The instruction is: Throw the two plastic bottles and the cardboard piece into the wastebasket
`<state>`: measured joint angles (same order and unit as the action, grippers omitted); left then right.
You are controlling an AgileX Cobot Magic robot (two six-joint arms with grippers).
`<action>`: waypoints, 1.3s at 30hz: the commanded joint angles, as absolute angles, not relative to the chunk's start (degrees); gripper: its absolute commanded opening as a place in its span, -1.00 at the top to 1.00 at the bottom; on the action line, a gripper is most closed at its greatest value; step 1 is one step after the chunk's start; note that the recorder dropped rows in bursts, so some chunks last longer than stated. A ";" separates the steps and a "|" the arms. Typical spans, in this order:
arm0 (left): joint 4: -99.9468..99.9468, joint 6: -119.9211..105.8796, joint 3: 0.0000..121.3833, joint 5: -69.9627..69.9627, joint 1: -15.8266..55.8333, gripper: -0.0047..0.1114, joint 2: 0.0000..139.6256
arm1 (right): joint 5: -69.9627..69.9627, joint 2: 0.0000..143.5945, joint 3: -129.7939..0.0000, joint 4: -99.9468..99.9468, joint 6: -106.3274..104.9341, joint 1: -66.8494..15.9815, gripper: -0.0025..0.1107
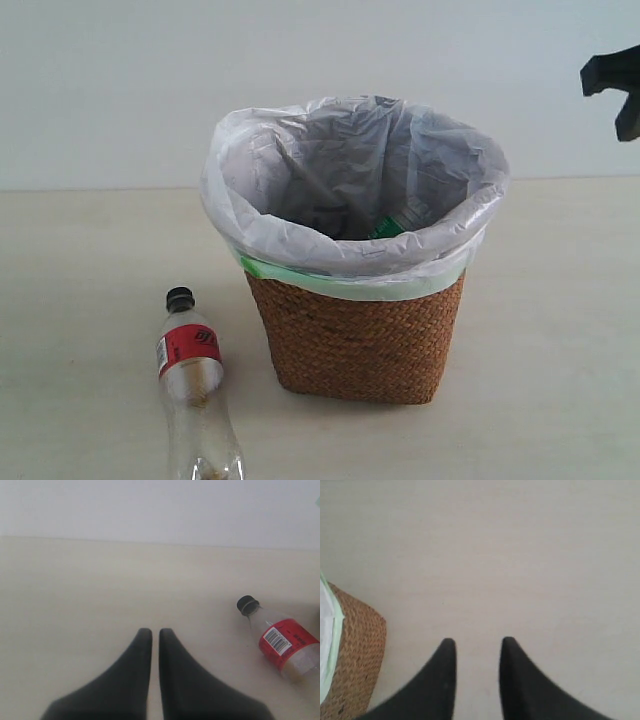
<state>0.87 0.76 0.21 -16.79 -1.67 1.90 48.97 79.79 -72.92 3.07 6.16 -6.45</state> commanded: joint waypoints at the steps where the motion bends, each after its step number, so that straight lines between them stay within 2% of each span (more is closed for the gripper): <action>1: 0.78 0.50 0.00 -16.33 -1.35 0.83 1.47 | 48.90 76.90 -68.86 -1.44 1.52 -6.50 0.96; 17: 0.78 0.50 0.00 -16.33 -1.35 0.83 1.47 | 34.94 52.61 -39.73 -18.21 -5.11 -6.50 0.96; 28: 0.78 0.50 0.00 -16.33 -1.35 0.83 1.47 | 53.93 45.03 -37.38 -22.10 -7.08 -6.50 0.96; 36: 0.78 0.50 0.00 -16.33 -1.35 0.83 1.47 | 56.38 42.95 -33.35 -36.61 -19.21 -6.50 0.96; 39: 0.78 0.50 0.00 -16.33 -1.35 0.83 1.47 | 59.20 43.06 -32.54 -49.61 -29.55 -6.50 0.96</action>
<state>0.87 0.76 0.21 -16.79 -1.67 1.90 57.26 43.29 -32.83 -41.10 -22.44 -6.45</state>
